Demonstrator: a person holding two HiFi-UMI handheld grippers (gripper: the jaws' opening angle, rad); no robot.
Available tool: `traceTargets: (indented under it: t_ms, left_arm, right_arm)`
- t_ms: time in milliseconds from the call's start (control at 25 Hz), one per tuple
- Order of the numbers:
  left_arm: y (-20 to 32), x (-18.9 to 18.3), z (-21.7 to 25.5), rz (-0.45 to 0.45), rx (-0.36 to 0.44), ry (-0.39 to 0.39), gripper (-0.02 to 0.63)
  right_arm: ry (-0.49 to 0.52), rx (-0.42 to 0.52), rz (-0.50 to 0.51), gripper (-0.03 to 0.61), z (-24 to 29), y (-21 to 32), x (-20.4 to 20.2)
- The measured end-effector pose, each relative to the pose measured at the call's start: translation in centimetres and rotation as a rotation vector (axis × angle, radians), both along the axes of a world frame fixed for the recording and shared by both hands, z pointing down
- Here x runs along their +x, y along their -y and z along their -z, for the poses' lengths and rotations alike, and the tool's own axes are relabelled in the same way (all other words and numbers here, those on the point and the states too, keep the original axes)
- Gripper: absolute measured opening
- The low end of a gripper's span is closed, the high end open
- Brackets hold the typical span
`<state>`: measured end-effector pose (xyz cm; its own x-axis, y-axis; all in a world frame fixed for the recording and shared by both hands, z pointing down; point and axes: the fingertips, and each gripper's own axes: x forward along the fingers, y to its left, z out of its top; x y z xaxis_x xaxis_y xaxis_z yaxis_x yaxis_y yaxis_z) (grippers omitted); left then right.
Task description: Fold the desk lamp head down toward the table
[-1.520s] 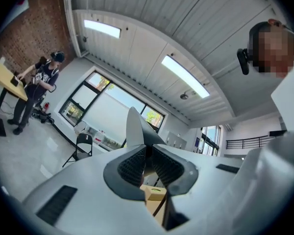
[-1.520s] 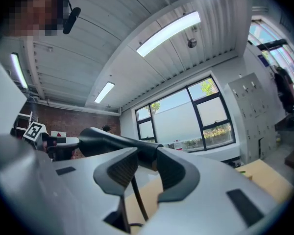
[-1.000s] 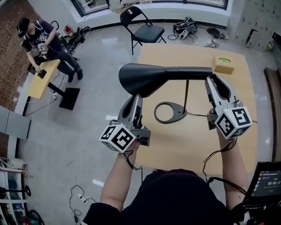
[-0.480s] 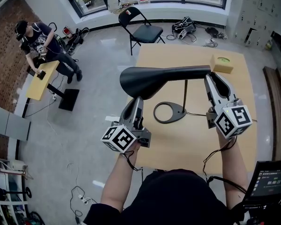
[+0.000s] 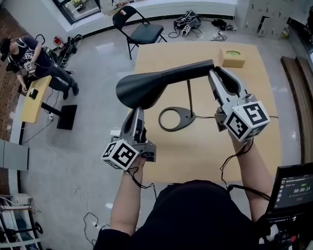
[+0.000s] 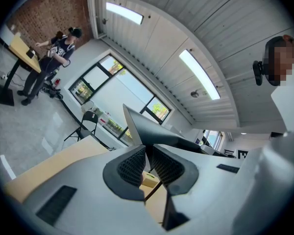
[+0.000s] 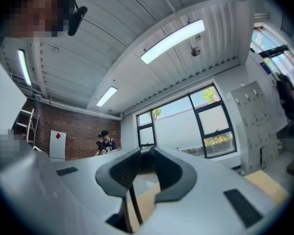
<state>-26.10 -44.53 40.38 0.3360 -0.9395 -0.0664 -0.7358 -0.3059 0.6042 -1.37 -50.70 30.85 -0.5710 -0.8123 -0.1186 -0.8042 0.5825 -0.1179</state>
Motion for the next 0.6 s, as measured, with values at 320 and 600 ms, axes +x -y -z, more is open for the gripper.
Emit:
traceTargets:
  t_ms: [320, 600]
  left_arm:
    - [-0.1, 0.4, -1.1, 0.0, -0.024, -0.003, 0.044]
    - [0.1, 1.3, -2.2, -0.038, -0.056, -0.017, 0.044]
  right_arm:
    - [0.012, 0.012, 0.02, 0.091, 0.3, 0.3, -0.5]
    - [0.02, 0.013, 0.019, 0.089, 0.7, 0.2, -0.5]
